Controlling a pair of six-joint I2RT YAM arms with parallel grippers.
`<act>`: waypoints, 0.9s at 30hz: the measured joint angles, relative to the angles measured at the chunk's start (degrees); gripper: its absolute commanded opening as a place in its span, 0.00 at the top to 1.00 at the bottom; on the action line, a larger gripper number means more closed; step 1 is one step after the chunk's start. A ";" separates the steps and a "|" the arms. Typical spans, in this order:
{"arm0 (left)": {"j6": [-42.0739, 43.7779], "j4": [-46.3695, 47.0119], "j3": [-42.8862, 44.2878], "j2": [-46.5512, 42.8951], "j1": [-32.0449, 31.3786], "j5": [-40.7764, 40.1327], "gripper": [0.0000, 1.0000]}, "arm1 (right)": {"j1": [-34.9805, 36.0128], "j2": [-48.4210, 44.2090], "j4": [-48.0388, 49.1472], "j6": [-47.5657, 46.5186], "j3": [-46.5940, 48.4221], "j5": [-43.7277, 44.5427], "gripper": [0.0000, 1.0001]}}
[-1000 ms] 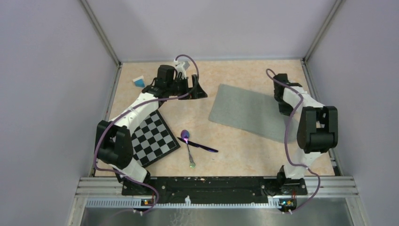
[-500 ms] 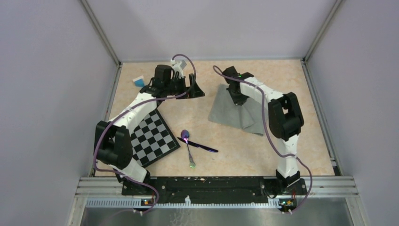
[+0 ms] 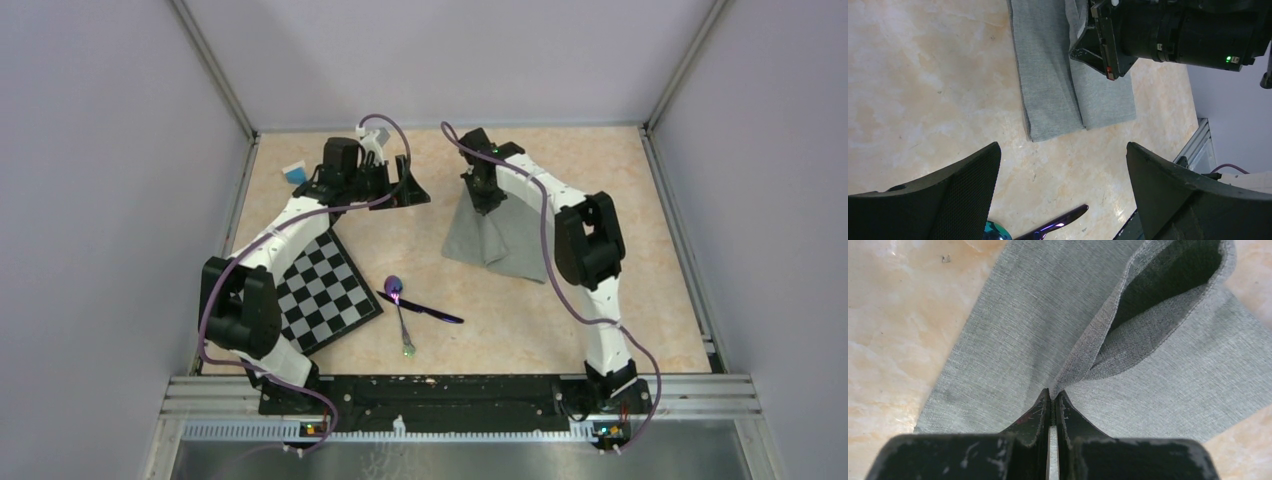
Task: Fold the napkin into a case and place the utensils inside
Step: Fold the rectangle-folded napkin at the center of the board.
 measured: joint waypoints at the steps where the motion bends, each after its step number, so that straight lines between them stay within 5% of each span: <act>1: 0.00 -0.02 -0.07 0.00 0.07 0.02 0.01 | 0.00 0.59 0.00 0.33 0.63 -0.44 1.00; 27: -0.07 0.42 -0.44 0.00 0.74 1.27 0.01 | -0.09 6.25 -2.45 3.76 7.02 -2.10 0.96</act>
